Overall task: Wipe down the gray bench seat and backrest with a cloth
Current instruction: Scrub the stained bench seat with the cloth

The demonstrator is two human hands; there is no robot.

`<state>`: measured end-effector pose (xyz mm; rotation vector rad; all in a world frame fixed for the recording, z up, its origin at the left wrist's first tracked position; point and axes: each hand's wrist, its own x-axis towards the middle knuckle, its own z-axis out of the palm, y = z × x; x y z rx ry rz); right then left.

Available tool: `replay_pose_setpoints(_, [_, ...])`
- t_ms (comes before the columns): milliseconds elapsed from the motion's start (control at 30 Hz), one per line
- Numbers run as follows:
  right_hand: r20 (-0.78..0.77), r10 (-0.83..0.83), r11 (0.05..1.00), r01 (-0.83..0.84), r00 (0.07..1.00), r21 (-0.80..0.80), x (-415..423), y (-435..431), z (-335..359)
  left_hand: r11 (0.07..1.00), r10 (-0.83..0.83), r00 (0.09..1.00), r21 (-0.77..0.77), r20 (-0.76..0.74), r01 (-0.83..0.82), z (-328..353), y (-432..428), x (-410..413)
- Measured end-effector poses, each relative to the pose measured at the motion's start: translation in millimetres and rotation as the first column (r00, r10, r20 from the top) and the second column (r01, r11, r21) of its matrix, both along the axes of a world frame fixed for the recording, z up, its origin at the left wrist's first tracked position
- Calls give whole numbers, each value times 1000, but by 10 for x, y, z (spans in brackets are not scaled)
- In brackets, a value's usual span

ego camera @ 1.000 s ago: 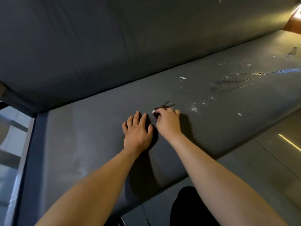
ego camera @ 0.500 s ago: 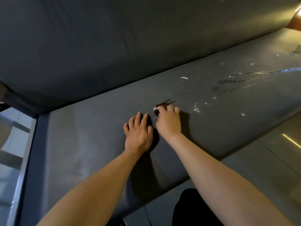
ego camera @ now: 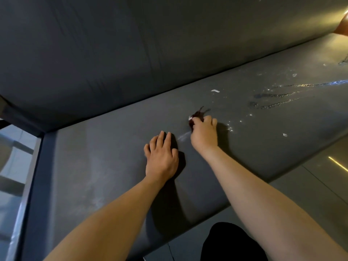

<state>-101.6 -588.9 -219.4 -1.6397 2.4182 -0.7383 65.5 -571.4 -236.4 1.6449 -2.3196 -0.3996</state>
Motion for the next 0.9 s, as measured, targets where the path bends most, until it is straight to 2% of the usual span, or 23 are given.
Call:
replay_pose_setpoints(67, [78, 127, 992, -126, 989, -19, 248, 49, -8, 1000, 4, 999, -10, -47, -5, -10, 5, 13])
replay_pose_setpoints(167, [161, 355, 935, -355, 921, -31, 419, 153, -12, 1000, 5, 989, -22, -149, -9, -22, 21, 30])
replay_pose_setpoints(233, [103, 436, 899, -437, 894, -14, 238, 135, 23, 1000, 2, 987, -16, -161, -5, -12, 20, 35])
replay_pose_setpoints(300, [33, 353, 936, -353, 935, -5, -77, 81, 20, 1000, 6, 991, 5, -134, -6, -3, 1, 34])
replay_pose_setpoints(367, [-5, 154, 988, -154, 988, -16, -403, 55, 4, 1000, 9, 993, 16, -118, -7, 5, 2, 33])
replay_pose_setpoints(433, [-13, 5, 1000, -6, 1000, -17, -543, 66, 2, 1000, 2, 992, 4, -129, -2, 22, 18, 25])
replay_pose_setpoints(500, [-6, -36, 999, 36, 999, -7, -442, 53, 16, 1000, 3, 989, 5, -147, -2, 26, 23, 21])
replay_pose_setpoints(600, [58, 92, 995, -90, 994, -36, -13, 72, 45, 1000, 13, 984, 3, -178, -13, 10, 15, 22])
replay_pose_setpoints(700, [154, 327, 945, -325, 932, -38, 412, 168, 43, 999, 17, 964, -25, -266, -24, -18, 6, 56])
replay_pose_setpoints(767, [181, 395, 918, -396, 901, -32, 435, 194, 43, 999, 14, 952, -35, -307, -26, -22, 8, 69])
replay_pose_setpoints(833, [103, 389, 921, -387, 915, -45, 273, 171, 35, 999, 14, 952, -32, -306, -25, -7, 3, 69])
replay_pose_setpoints(900, [13, 280, 958, -279, 960, -65, 1, 100, 31, 999, 20, 959, -27, -283, -29, 15, -2, 71])
